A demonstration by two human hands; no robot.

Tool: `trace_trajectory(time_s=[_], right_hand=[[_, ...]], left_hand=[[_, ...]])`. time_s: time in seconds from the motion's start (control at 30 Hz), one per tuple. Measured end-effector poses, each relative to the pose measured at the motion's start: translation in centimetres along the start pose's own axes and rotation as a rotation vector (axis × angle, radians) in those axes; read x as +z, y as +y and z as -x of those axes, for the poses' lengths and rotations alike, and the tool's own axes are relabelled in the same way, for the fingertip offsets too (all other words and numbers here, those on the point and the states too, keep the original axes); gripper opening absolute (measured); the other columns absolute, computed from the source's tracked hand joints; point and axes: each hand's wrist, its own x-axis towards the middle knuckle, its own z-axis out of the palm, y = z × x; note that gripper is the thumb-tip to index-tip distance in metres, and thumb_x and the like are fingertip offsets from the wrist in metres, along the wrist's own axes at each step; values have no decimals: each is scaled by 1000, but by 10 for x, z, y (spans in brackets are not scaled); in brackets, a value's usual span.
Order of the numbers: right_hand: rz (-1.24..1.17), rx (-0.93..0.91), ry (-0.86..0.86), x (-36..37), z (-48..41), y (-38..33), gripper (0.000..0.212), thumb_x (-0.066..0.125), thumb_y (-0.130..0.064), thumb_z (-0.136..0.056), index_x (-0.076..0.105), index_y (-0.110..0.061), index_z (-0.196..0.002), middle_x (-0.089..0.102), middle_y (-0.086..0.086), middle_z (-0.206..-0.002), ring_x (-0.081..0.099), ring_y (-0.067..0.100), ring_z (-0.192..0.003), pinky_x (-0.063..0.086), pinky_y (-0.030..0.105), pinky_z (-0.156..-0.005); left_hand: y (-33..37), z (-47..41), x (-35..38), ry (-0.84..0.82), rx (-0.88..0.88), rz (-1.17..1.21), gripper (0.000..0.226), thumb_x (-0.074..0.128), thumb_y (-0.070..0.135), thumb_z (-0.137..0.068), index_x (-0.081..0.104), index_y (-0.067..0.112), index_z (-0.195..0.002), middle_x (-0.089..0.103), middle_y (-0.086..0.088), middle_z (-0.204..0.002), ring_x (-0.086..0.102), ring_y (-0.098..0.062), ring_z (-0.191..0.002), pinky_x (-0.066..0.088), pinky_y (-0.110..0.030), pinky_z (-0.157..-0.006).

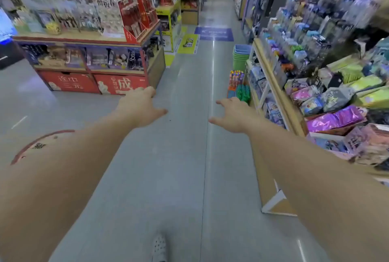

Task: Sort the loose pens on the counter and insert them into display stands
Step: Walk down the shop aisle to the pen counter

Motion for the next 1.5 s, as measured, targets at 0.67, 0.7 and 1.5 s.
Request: trace_trajectory(time_s=[0.67, 0.7, 1.5], right_hand=[[-160, 267, -525, 188, -297, 4, 77, 59, -62, -89, 33, -28, -153, 37, 5, -155, 42, 28, -139, 38, 44, -112], [-162, 270, -532, 192, -315, 11, 78, 59, -63, -89, 33, -28, -153, 37, 4, -155, 41, 27, -139, 38, 44, -113], [-131, 147, -628, 150, -881, 191, 76, 59, -62, -87, 35, -28, -152, 38, 6, -155, 43, 31, -138, 40, 46, -111]], left_hand=[[-131, -291, 222, -600, -132, 70, 68, 65, 56, -89, 47, 20, -143, 53, -11, -140, 52, -32, -127, 45, -43, -105], [-131, -308, 229, -617, -135, 69, 67, 65, 57, -88, 47, 20, -142, 54, -10, -139, 52, -32, -126, 45, -43, -104], [-28, -834, 317, -711, -377, 279, 64, 63, 56, -91, 48, 22, -142, 54, -10, -143, 55, -29, -124, 46, -41, -103]])
